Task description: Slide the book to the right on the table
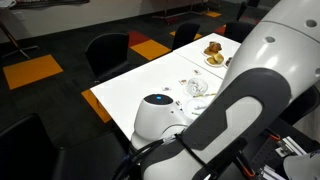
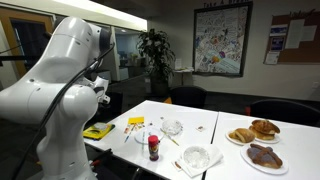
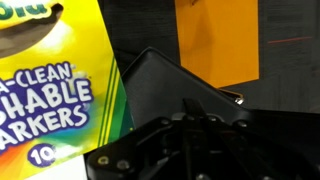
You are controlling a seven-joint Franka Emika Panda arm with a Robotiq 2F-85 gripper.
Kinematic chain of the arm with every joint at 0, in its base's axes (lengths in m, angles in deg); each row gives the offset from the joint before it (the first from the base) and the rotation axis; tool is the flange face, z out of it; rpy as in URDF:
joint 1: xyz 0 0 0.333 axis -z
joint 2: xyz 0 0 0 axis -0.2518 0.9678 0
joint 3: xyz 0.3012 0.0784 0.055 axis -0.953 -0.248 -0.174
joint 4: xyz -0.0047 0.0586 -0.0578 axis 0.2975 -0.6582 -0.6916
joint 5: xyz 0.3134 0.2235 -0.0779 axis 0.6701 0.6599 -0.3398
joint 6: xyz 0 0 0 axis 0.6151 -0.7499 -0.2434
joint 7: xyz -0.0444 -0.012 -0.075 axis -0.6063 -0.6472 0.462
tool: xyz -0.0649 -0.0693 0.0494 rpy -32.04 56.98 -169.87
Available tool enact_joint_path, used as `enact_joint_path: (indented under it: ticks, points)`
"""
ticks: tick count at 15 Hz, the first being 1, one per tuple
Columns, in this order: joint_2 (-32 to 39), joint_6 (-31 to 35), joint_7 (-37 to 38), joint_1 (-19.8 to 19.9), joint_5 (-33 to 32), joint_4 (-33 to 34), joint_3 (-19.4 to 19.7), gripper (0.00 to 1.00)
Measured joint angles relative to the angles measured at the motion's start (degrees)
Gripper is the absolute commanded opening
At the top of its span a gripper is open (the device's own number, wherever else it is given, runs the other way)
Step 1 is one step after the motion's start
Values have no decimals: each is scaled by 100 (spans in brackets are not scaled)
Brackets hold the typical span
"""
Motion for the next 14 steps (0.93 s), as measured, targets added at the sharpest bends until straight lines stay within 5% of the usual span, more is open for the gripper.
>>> enact_joint_path:
  ticks: [14]
  points:
    - [-1, -3736, 1404, -639, -1379, 781, 926, 0]
